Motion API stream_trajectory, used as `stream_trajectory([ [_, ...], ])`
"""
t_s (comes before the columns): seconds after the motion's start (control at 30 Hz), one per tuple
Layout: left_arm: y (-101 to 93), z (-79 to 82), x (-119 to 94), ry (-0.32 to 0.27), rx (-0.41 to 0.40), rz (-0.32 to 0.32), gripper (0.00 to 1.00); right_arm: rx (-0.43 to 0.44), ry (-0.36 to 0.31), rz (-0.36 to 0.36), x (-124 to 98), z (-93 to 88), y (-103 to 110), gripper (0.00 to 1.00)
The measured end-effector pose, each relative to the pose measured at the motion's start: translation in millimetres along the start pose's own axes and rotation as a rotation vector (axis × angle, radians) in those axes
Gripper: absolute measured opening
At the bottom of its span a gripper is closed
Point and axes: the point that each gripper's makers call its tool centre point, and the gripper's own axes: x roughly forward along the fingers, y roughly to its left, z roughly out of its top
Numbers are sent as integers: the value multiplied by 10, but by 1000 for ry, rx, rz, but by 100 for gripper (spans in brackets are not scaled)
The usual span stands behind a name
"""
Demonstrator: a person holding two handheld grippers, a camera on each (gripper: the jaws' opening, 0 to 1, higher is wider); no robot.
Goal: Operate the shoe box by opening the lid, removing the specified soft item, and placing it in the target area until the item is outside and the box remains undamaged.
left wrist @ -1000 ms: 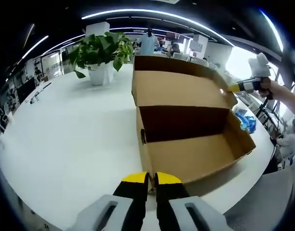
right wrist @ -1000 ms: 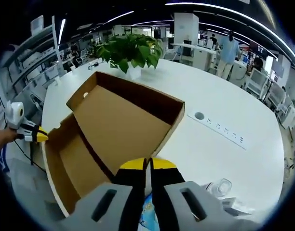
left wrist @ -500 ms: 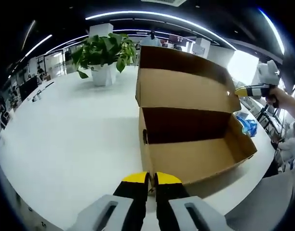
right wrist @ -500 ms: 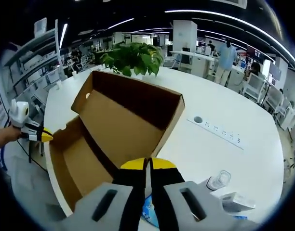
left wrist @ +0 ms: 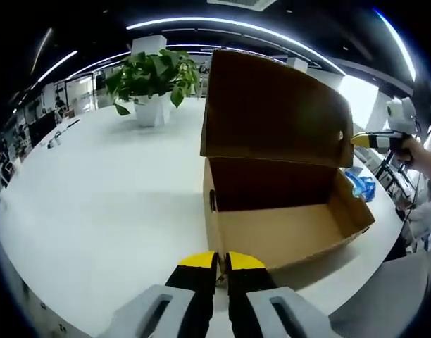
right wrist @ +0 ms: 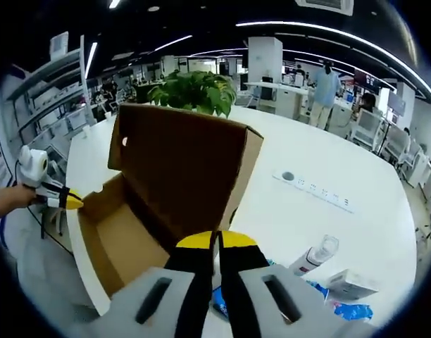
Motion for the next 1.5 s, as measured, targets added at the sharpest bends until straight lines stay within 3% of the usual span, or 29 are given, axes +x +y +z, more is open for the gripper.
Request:
stream_trajectory([
  [0.67,-8,32,-6,0,40,-16,6,51,-49,-23,-184,-185,154,0],
  [0.83,25,221,-75,-55,28,-16,9,57,-69,-29,-206,-228,182,0],
  [1.2,44,741,-302,-184,109,6,17,-13,-119,-32,-322,-197,256,1],
  [1.5,36,1039,-469,-233,176,6,19,-66,-146,-23,-434,-112,357,4],
])
